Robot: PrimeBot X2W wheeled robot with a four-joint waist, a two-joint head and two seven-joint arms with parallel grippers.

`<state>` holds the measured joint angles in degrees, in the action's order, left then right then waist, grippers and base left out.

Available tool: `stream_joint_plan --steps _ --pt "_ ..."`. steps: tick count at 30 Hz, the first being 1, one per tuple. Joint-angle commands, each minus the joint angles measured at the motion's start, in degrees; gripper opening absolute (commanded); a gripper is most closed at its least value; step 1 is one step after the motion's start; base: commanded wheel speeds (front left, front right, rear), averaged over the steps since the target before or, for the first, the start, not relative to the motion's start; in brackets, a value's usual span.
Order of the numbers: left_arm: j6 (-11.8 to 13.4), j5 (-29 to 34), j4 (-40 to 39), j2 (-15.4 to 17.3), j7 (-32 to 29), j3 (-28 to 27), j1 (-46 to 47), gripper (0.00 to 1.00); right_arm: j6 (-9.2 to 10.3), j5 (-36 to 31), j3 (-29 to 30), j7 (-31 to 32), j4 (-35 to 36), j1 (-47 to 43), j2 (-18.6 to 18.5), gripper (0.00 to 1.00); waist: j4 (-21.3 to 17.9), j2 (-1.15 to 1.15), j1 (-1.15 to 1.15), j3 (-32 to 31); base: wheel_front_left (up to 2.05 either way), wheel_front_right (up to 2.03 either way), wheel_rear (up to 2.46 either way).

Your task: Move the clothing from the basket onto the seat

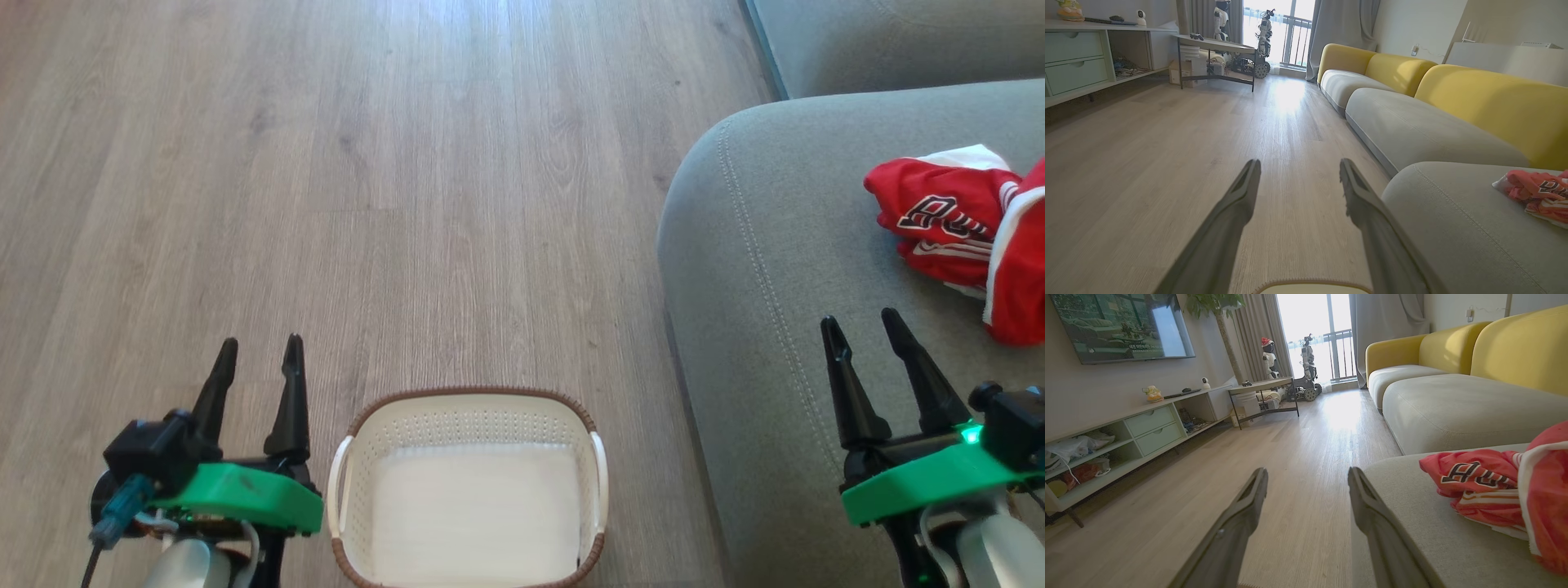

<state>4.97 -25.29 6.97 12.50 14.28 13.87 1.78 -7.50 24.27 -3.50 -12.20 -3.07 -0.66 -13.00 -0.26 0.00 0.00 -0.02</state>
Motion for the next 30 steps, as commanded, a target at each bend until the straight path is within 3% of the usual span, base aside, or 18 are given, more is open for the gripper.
stream_joint_plan --steps 1,2,6,30 --pt "-0.61 0.87 -1.58 0.53 0.72 -2.92 1.38 1.00 0.01 0.22 -1.01 -0.70 1.71 2.22 -1.25 1.00 -0.08 0.00 0.00 -0.03 0.00 0.00 0.00" --pt "-0.52 0.10 0.09 -0.07 0.00 -0.10 -0.03 0.00 0.00 0.00 -0.08 0.00 -0.03 0.01 0.00 0.00 -0.10 0.00 0.00 -0.02 0.00 0.00 0.00" --pt "-0.43 0.11 3.24 -0.71 -0.15 0.62 -1.23 0.00 0.00 0.06 -0.91 0.12 -3.45 -1.06 0.56 0.00 -0.13 0.00 0.00 -0.02 0.00 0.00 0.00" --pt "-2.74 -12.82 4.05 -2.36 -4.04 -3.33 -0.13 0.00 0.00 13.46 0.75 3.33 -4.87 0.42 2.07 0.00 -0.06 0.00 0.00 0.02 0.00 0.00 0.00"
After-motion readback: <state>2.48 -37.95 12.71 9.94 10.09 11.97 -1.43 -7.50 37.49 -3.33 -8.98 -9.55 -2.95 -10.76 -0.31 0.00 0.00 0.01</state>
